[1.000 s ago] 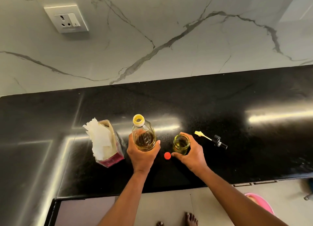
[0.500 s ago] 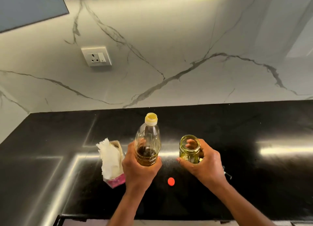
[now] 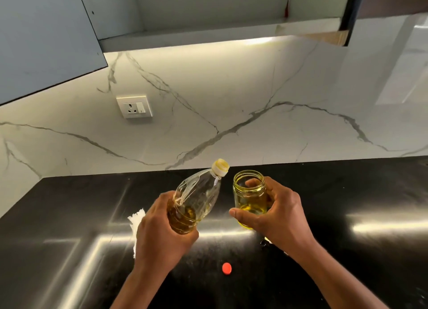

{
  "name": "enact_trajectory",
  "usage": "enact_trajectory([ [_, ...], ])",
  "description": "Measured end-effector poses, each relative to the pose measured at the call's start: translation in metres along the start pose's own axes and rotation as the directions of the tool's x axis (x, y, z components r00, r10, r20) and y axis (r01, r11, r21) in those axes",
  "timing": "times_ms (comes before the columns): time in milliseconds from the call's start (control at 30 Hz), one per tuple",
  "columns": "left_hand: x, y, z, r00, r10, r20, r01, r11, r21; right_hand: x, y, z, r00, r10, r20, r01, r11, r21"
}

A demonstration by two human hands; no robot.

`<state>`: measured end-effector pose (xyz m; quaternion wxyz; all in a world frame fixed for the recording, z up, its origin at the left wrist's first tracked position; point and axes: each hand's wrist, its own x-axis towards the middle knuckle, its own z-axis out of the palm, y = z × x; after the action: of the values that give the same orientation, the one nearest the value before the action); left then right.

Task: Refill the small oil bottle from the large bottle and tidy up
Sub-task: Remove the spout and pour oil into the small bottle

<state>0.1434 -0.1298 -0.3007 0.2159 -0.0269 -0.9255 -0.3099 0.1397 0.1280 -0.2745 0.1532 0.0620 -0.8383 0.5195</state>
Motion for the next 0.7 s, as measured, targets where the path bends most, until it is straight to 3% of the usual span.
enact_trajectory([
  [700,0.059,0.021,-0.07,0.958,0.279,0.065,-0.282,0.879,0.385,0.007,-0.028,-0.01,0.999,0.0,0.05,-0.002,0.999,0.047],
])
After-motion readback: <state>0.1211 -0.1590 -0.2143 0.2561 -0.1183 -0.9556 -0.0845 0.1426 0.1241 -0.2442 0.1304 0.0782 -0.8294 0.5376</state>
